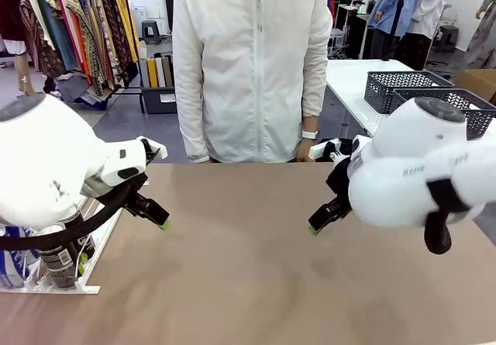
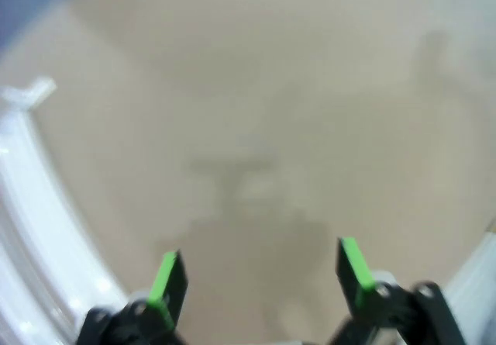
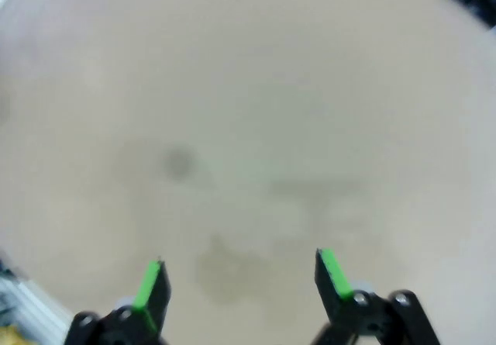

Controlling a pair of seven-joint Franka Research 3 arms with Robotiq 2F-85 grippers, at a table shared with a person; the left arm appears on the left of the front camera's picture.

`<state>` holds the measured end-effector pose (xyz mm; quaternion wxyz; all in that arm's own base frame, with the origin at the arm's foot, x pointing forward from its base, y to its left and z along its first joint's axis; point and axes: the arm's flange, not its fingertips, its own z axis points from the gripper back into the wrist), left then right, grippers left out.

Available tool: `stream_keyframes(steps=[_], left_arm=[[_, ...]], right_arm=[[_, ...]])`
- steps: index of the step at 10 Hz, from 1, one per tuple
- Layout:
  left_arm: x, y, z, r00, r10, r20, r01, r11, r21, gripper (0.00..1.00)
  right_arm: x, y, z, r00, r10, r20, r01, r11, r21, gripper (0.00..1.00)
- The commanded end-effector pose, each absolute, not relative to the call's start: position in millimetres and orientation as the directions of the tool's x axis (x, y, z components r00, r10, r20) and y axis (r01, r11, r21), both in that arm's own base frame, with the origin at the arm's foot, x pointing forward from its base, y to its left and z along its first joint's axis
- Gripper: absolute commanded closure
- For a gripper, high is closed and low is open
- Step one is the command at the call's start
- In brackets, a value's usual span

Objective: Retrieve and store the cans from the dispenser.
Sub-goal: Pick up one can from the Automatic Can Dispenser and place it in the middle of the table.

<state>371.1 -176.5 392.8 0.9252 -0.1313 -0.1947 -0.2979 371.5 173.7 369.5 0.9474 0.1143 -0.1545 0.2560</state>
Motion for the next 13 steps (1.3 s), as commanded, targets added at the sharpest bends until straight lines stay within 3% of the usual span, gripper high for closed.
stream_keyframes(steps=[1,2,4,6,10,13], left_arm=[[358,-143,448,0.921,-0.302,0.246,0.385,0.802,-0.457,0.00],[343,-124,472,0.944,-0.193,0.266,0.314,0.771,-0.554,0.00],[311,-68,509,0.934,-0.177,0.311,0.349,0.642,-0.683,0.00],[277,39,536,0.914,-0.081,0.397,0.392,0.428,-0.814,0.00],[240,192,487,0.883,0.332,0.331,0.283,0.185,-0.941,0.00],[235,216,455,0.842,0.450,0.298,0.235,0.192,-0.953,0.00]], right_arm=[[362,142,417,0.959,0.179,0.221,-0.263,0.855,0.446,0.00],[342,122,435,0.963,0.184,0.199,-0.266,0.782,0.564,0.00],[300,62,469,0.925,0.264,0.275,-0.379,0.576,0.724,0.00],[260,-33,481,0.917,0.053,0.396,-0.384,0.393,0.836,0.00],[204,-166,430,0.838,-0.420,0.348,-0.308,0.162,0.938,0.00],[213,-169,404,0.839,-0.455,0.299,-0.248,0.170,0.954,0.00]])
